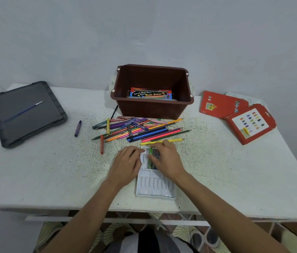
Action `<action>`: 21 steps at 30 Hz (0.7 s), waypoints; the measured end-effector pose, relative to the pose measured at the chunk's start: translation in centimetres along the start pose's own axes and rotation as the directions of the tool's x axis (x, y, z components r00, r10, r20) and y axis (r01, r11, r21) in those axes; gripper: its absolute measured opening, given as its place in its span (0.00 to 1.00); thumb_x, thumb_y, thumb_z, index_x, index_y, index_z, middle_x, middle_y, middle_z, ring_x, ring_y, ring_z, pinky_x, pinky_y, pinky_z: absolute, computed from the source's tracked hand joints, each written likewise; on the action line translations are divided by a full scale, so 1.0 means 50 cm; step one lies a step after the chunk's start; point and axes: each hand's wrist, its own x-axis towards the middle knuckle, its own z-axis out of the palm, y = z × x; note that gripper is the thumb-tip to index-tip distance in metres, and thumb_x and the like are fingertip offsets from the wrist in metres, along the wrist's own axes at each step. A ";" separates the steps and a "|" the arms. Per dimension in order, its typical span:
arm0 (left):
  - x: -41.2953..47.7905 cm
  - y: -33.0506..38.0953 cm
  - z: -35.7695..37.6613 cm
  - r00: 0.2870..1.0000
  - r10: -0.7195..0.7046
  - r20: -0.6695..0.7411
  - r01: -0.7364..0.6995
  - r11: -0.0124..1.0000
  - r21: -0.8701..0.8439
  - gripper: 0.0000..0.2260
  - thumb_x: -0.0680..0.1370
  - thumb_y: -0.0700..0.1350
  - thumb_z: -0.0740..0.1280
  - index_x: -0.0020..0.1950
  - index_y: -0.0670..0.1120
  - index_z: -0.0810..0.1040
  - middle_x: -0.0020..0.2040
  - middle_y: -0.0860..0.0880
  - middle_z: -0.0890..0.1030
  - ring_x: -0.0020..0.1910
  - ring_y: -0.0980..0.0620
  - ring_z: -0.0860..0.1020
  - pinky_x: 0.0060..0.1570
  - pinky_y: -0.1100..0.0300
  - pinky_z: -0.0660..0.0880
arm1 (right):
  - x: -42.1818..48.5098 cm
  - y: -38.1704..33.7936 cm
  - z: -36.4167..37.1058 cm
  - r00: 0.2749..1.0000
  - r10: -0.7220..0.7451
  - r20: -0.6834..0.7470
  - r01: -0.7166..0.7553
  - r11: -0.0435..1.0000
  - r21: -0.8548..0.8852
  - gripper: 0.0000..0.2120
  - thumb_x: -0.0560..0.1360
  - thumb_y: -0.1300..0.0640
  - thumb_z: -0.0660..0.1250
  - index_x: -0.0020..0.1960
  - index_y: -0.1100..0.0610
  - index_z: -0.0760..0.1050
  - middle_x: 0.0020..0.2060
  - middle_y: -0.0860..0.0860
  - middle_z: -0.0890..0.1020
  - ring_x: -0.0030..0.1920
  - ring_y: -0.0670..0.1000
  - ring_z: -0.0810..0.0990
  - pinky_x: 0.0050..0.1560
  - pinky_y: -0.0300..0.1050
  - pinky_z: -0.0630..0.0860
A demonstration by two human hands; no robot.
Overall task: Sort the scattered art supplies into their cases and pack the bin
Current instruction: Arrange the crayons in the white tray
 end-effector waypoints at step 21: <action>-0.001 -0.004 0.002 1.000 -0.022 -0.012 0.022 0.998 -0.054 0.15 0.81 0.47 0.55 0.64 0.47 0.75 0.56 0.52 0.76 0.53 0.54 0.74 0.54 0.57 0.73 | -0.072 0.080 0.000 0.964 -0.214 -0.160 0.193 0.972 -0.136 0.18 0.80 0.44 0.59 0.57 0.56 0.78 0.54 0.52 0.76 0.55 0.52 0.71 0.55 0.49 0.73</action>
